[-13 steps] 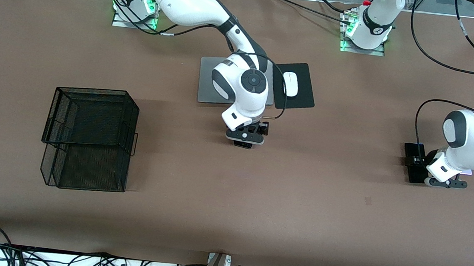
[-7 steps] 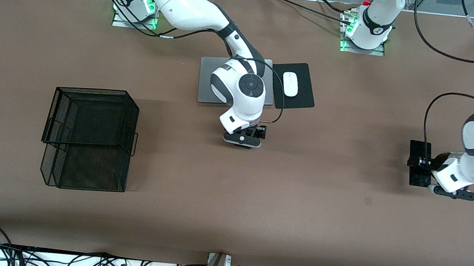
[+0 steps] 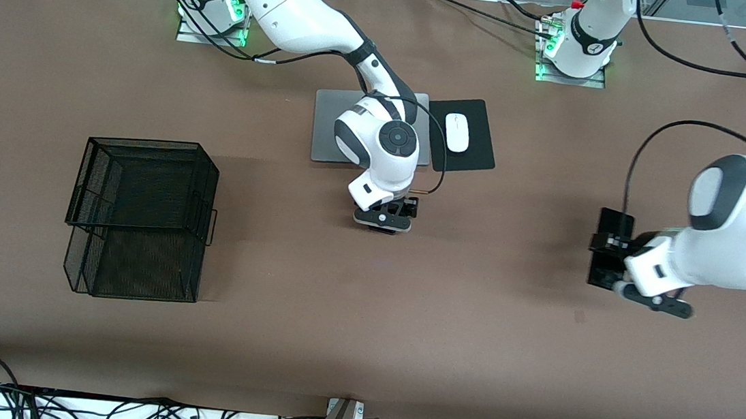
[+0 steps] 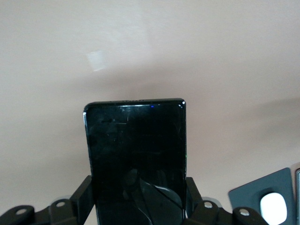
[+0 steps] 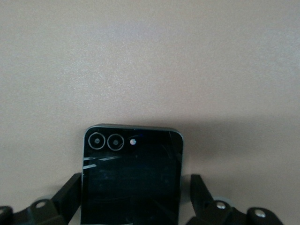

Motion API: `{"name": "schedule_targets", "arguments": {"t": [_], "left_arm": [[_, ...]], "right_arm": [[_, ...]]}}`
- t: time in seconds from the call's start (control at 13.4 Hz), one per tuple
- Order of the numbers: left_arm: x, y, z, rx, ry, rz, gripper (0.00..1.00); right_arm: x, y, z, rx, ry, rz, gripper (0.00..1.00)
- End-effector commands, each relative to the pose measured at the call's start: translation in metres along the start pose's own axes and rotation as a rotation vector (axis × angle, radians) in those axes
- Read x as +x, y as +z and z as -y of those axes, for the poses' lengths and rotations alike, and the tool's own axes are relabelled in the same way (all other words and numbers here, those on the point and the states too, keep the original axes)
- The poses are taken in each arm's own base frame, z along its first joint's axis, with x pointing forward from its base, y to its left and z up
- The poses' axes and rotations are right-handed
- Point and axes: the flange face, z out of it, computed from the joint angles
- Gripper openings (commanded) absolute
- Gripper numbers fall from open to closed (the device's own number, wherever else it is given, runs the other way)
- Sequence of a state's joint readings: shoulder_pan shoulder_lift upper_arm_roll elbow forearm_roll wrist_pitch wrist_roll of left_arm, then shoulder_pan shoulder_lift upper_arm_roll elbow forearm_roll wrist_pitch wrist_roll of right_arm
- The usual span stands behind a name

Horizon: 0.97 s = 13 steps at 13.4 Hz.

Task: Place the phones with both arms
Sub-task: 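Grasp the flip phone with the right gripper while the left gripper grasps the tall phone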

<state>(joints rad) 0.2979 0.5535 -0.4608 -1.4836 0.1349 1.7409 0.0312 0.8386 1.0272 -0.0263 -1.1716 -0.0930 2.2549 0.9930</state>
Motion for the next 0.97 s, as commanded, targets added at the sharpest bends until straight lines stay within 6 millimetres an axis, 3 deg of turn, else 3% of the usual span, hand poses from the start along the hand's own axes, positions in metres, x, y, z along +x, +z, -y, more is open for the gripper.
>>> {"name": "schedule_targets", "arguments": {"t": [0.0,0.07,0.15,0.37,0.52,0.67,0.82,0.89], "left_arm": [[0.008,0.004,-0.016,0.01,-0.032,0.016,0.29],[0.009,0.008,-0.017,0.008,-0.03,0.019,0.28],[0.011,0.007,-0.016,0.002,-0.034,0.008,0.29],[0.011,0.008,-0.017,0.003,-0.032,0.008,0.29],[0.011,0.008,-0.017,0.005,-0.032,0.008,0.29],[0.011,0.009,-0.017,0.001,-0.032,0.009,0.28],[0.012,0.009,-0.018,0.001,-0.034,0.003,0.28],[0.013,0.01,-0.022,0.001,-0.04,0.003,0.28]], "right_arm": [[-0.002,0.003,0.0,-0.002,0.007,-0.007,0.51],[0.001,0.0,-0.001,-0.001,0.003,-0.008,0.19],[0.005,-0.004,-0.003,-0.002,0.008,-0.006,0.0],[0.017,-0.038,-0.009,-0.029,0.02,0.011,0.0],[0.042,-0.094,-0.027,-0.03,0.043,0.045,0.0],[0.065,-0.165,-0.052,0.016,0.049,0.108,0.0],[0.093,-0.224,-0.094,0.026,0.016,0.139,0.0],[0.106,-0.243,-0.12,0.017,-0.019,0.155,0.0]]}}
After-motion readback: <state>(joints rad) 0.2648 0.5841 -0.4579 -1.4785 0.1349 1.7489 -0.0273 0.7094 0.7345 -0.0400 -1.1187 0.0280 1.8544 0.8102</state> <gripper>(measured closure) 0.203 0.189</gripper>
